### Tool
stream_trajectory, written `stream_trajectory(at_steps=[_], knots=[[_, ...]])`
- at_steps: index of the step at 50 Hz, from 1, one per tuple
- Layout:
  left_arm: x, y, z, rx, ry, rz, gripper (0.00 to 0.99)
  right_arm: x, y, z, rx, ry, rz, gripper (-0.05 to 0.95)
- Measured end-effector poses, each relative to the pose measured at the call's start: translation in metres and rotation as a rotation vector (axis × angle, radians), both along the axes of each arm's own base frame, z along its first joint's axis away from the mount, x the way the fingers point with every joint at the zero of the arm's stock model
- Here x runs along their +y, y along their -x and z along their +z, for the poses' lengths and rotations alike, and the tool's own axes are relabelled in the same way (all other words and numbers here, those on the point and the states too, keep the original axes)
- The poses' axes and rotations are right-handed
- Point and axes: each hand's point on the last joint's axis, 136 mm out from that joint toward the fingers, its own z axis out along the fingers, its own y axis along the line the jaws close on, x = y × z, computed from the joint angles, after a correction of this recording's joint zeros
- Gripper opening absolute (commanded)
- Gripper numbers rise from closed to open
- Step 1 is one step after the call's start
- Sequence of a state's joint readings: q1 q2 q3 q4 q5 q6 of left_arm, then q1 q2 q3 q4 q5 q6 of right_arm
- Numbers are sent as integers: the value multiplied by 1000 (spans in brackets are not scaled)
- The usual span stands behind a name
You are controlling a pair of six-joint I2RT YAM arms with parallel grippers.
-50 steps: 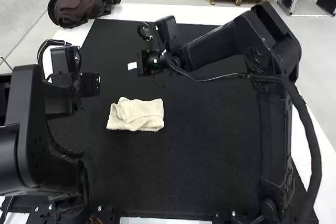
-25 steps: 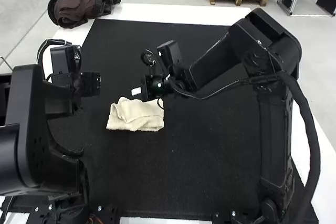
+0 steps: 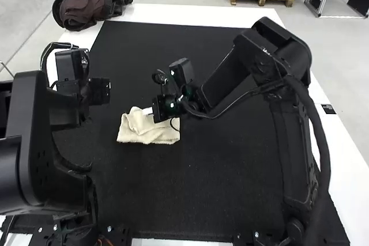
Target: Fold the towel.
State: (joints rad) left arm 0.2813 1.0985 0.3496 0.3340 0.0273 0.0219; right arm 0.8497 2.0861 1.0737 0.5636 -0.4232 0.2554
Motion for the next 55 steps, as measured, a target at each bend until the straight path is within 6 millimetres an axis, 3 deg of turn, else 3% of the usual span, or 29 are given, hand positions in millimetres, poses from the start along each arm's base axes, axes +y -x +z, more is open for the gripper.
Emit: stream_trajectory(at_steps=[25,36,55], knots=[[-1,-1,2,-9,0,-7,969,18,11,-40,16,-8,28,-25],[-1,-8,16,-42,-5,-17,969,27,5,-49,6,-24,29,-25],[-2,-7,14,-35,0,-24,969,41,14,-59,-9,-39,52,-25]])
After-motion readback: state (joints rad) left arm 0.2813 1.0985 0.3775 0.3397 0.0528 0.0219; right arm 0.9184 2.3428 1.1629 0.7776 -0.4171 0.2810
